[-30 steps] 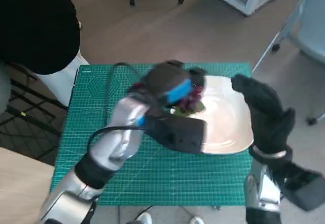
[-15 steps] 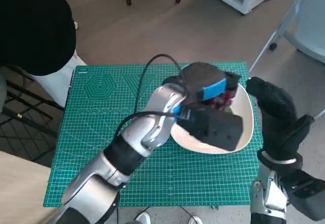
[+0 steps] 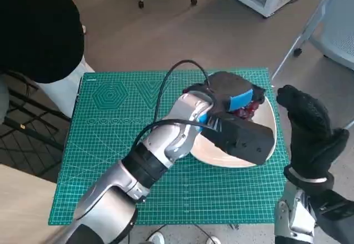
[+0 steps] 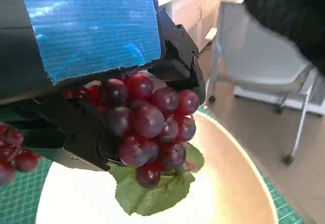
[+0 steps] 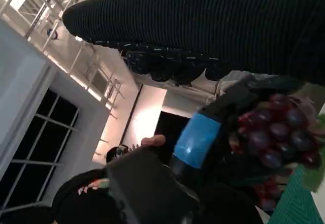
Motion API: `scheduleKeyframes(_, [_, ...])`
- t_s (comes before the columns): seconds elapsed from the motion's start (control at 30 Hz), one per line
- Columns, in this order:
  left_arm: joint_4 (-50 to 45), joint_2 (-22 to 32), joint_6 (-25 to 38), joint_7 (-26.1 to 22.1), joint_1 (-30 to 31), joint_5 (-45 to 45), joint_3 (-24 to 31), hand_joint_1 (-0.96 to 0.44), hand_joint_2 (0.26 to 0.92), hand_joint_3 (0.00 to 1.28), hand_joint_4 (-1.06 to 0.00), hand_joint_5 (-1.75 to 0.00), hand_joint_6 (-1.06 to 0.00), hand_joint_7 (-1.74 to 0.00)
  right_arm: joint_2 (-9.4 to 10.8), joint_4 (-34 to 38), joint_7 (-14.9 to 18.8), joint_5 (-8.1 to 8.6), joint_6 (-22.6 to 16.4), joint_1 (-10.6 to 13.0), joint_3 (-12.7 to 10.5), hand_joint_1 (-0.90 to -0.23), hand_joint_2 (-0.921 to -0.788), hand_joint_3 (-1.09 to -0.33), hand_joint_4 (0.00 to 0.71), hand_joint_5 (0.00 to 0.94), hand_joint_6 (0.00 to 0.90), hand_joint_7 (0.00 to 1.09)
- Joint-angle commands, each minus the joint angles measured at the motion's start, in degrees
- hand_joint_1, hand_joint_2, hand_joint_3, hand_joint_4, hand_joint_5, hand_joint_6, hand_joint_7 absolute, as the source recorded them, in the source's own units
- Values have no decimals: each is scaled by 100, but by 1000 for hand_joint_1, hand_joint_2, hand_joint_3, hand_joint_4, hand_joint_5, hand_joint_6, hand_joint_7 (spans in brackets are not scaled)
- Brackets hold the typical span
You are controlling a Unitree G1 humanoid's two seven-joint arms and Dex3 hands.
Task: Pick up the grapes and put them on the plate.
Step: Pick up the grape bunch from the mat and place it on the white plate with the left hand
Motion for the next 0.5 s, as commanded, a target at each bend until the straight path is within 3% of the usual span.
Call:
scheduleKeyframes(0.03, [203, -109, 63, -26, -299, -17, -50, 353, 921, 264, -464, -1468, -675, -252, 40, 5, -136, -128, 18, 106, 10, -666, -921, -680, 326, 4, 154, 229])
scheduleKeyframes(0.23, [325, -129, 20, -9, -304, -170, 43, 356, 910, 265, -485, -1453, -597, -425, 64, -48, -221, -206, 22, 128, 46, -665, -921, -680, 327, 3, 162, 224])
scheduleKeyframes(0.37, [399, -149, -25, -7, -233, -404, 185, 359, 874, 303, -516, -1428, -478, -192, 71, -55, -248, -233, 22, 129, 63, -665, -921, -681, 326, 3, 164, 220])
scheduleKeyframes(0.43, [454, -162, -29, -18, -207, -515, 233, 217, 875, 231, -407, -1112, -376, -97, 74, -44, -255, -240, 20, 120, 72, -665, -921, -681, 326, 2, 164, 218])
scheduleKeyframes(0.5, [496, -168, -13, -27, -186, -592, 248, -14, 865, 140, -234, -608, -286, -47, 75, -37, -259, -244, 18, 113, 82, -664, -921, -682, 326, 2, 165, 216])
